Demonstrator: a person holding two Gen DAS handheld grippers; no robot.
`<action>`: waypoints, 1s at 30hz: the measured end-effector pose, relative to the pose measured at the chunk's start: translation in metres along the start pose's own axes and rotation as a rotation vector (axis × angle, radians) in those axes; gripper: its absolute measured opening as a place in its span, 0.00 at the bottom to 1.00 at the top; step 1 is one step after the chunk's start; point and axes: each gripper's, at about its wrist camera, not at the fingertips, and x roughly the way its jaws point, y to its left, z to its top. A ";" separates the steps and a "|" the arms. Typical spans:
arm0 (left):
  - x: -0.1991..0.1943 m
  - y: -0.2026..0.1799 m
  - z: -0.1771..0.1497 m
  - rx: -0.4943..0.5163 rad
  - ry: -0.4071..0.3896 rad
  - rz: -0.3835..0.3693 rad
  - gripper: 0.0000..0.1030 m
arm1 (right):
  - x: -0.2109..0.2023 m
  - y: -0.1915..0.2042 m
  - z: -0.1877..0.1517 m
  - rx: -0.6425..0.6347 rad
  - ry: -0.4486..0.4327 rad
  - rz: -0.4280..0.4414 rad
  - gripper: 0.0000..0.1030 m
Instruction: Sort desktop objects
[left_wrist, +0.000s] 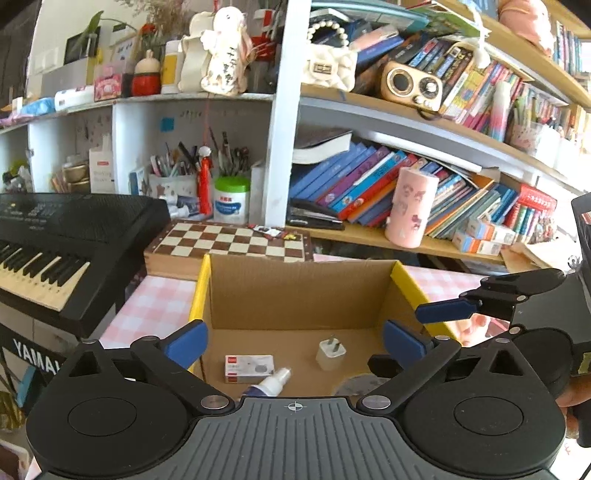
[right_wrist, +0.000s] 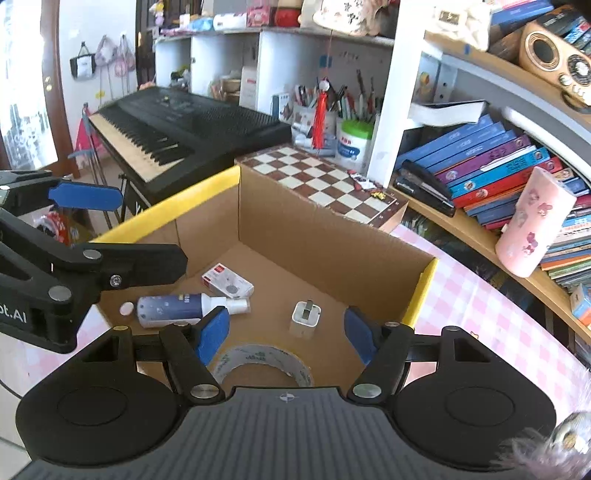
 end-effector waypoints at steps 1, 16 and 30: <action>-0.002 -0.001 0.000 0.003 -0.001 -0.003 0.99 | -0.003 0.000 -0.001 0.005 -0.004 -0.004 0.65; -0.042 0.000 -0.017 -0.029 -0.023 -0.046 0.99 | -0.022 -0.021 -0.031 0.250 0.065 -0.157 0.38; -0.075 0.014 -0.043 -0.076 0.004 -0.048 0.99 | -0.024 0.000 -0.049 0.372 0.116 -0.124 0.19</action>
